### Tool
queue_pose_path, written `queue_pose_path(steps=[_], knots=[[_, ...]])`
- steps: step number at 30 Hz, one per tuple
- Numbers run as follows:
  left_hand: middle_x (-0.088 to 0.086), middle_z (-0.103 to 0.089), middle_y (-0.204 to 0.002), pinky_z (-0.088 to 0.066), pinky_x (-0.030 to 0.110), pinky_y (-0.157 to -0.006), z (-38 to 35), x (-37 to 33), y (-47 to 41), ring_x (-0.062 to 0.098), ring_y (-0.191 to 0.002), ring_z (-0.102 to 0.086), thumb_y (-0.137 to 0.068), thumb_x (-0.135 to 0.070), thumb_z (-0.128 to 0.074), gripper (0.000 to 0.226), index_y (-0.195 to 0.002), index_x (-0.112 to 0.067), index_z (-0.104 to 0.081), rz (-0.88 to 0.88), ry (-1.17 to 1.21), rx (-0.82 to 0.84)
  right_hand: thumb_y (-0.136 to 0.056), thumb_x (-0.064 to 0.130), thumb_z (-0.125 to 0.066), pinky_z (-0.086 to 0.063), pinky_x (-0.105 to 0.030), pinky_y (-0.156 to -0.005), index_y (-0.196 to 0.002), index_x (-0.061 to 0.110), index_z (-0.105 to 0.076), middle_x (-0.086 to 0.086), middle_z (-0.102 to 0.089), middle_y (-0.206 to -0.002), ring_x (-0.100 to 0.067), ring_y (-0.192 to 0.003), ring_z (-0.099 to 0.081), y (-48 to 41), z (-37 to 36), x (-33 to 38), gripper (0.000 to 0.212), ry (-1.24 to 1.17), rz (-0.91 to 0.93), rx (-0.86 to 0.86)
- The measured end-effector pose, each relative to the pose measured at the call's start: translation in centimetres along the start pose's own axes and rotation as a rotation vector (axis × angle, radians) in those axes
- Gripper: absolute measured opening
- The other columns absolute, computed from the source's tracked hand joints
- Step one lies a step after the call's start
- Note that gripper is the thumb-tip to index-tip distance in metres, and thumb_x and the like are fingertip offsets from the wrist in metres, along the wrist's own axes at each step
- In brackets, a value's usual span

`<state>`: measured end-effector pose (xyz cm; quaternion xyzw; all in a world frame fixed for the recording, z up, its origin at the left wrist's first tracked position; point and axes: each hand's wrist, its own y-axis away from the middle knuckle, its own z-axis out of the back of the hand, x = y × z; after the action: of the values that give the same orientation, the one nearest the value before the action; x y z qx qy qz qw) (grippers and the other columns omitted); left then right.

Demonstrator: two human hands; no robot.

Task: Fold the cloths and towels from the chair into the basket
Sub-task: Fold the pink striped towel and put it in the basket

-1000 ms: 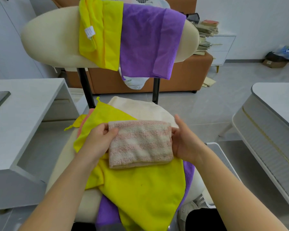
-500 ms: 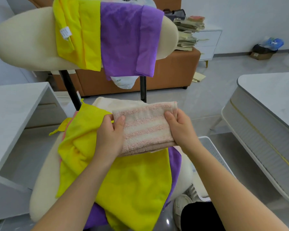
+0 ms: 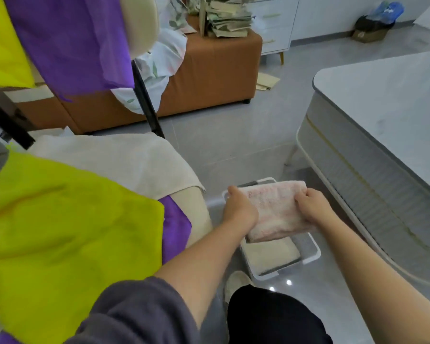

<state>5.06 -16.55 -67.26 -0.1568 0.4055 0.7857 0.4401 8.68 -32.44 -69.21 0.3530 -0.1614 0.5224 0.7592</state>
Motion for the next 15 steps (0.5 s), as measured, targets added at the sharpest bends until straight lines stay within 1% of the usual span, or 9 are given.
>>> queue_pose_path(steps=[2, 3, 5, 6, 7, 10, 12, 14, 15], knots=[[0.014, -0.042, -0.14, -0.043, 0.037, -0.091, -3.4, 0.3, -1.5, 0.03, -0.119, -0.05, -0.097, -0.005, -0.032, 0.064, -0.149, -0.012, 0.003, 0.096, 0.004, 0.02, -0.099, 0.019, -0.034, -0.039, -0.036, -0.091, -0.122, -0.005, -0.052, -0.024, -0.055, -0.124, -0.038, -0.114, -0.051, -1.9, -1.4, -2.4, 0.038, 0.068, -0.041, 0.03], [0.014, -0.04, -0.142, -0.042, 0.035, -0.091, -4.8, 0.7, -2.1, 0.029, -0.12, -0.049, -0.098, -0.006, -0.027, 0.061, -0.15, -0.013, 0.005, 0.143, 0.022, 0.029, -0.099, 0.018, -0.033, -0.039, -0.035, -0.093, -0.126, -0.006, -0.05, -0.024, -0.053, -0.128, -0.038, -0.117, -0.05, -2.7, -2.2, -3.4, 0.039, 0.104, -0.059, 0.053], [0.015, -0.041, -0.142, -0.04, 0.03, -0.087, -7.2, 1.7, -3.3, 0.029, -0.12, -0.049, -0.1, -0.007, -0.026, 0.055, -0.15, -0.011, -0.003, 0.198, 0.039, 0.045, -0.099, 0.014, -0.033, -0.037, -0.033, -0.097, -0.129, -0.006, -0.047, -0.024, -0.051, -0.133, -0.037, -0.121, -0.048, -4.4, -3.8, -5.5, 0.039, 0.171, -0.078, 0.104], [0.016, -0.043, -0.14, -0.04, 0.03, -0.087, -8.4, 2.4, -4.1, 0.029, -0.12, -0.049, -0.099, -0.006, -0.03, 0.056, -0.149, -0.009, -0.006, 0.193, 0.014, 0.063, -0.1, 0.013, -0.032, -0.036, -0.033, -0.099, -0.13, -0.006, -0.046, -0.024, -0.049, -0.135, -0.037, -0.123, -0.047, -5.2, -4.7, -6.6, 0.038, 0.202, -0.078, 0.131], [0.017, -0.042, -0.14, -0.04, 0.031, -0.09, -9.6, 3.2, -4.8, 0.03, -0.12, -0.049, -0.098, -0.004, -0.032, 0.058, -0.148, -0.009, -0.005, 0.199, -0.024, 0.092, -0.1, 0.012, -0.032, -0.035, -0.032, -0.1, -0.132, -0.005, -0.044, -0.023, -0.048, -0.136, -0.036, -0.125, -0.046, -5.9, -5.5, -7.5, 0.038, 0.241, -0.075, 0.156], [0.017, -0.038, -0.142, -0.039, 0.035, -0.097, -12.4, 4.8, -6.6, 0.03, -0.122, -0.047, -0.094, 0.0, -0.031, 0.066, -0.148, -0.013, 0.005, 0.261, -0.104, 0.184, -0.099, 0.008, -0.034, -0.036, -0.031, -0.099, -0.132, -0.004, -0.043, -0.023, -0.05, -0.134, -0.034, -0.124, -0.048, -7.8, -7.8, -10.0, 0.036, 0.35, -0.086, 0.206], [0.017, -0.038, -0.14, -0.039, 0.035, -0.096, -13.8, 5.3, -7.7, 0.029, -0.12, -0.047, -0.093, 0.002, -0.033, 0.068, -0.148, -0.011, 0.004, 0.272, -0.116, 0.208, -0.097, 0.005, -0.036, -0.036, -0.032, -0.1, -0.134, -0.003, -0.041, -0.022, -0.052, -0.133, -0.034, -0.124, -0.049, -8.7, -9.0, -11.0, 0.038, 0.388, -0.095, 0.203], [0.017, -0.036, -0.141, -0.039, 0.034, -0.095, -14.9, 5.5, -9.2, 0.028, -0.119, -0.046, -0.094, 0.001, -0.03, 0.064, -0.147, -0.012, 0.001, 0.282, -0.087, 0.167, -0.095, 0.004, -0.036, -0.039, -0.035, -0.098, -0.13, -0.002, -0.044, -0.023, -0.054, -0.129, -0.037, -0.12, -0.052, -10.1, -10.3, -11.8, 0.036, 0.357, -0.103, 0.178], [0.016, -0.034, -0.143, -0.038, 0.036, -0.097, -15.0, 5.6, -9.9, 0.029, -0.12, -0.045, -0.094, -0.001, -0.027, 0.061, -0.147, -0.014, 0.0, 0.29, -0.067, 0.126, -0.095, 0.004, -0.036, -0.041, -0.037, -0.098, -0.127, -0.002, -0.046, -0.024, -0.056, -0.127, -0.038, -0.117, -0.053, -10.6, -10.7, -11.7, 0.035, 0.333, -0.097, 0.152]])
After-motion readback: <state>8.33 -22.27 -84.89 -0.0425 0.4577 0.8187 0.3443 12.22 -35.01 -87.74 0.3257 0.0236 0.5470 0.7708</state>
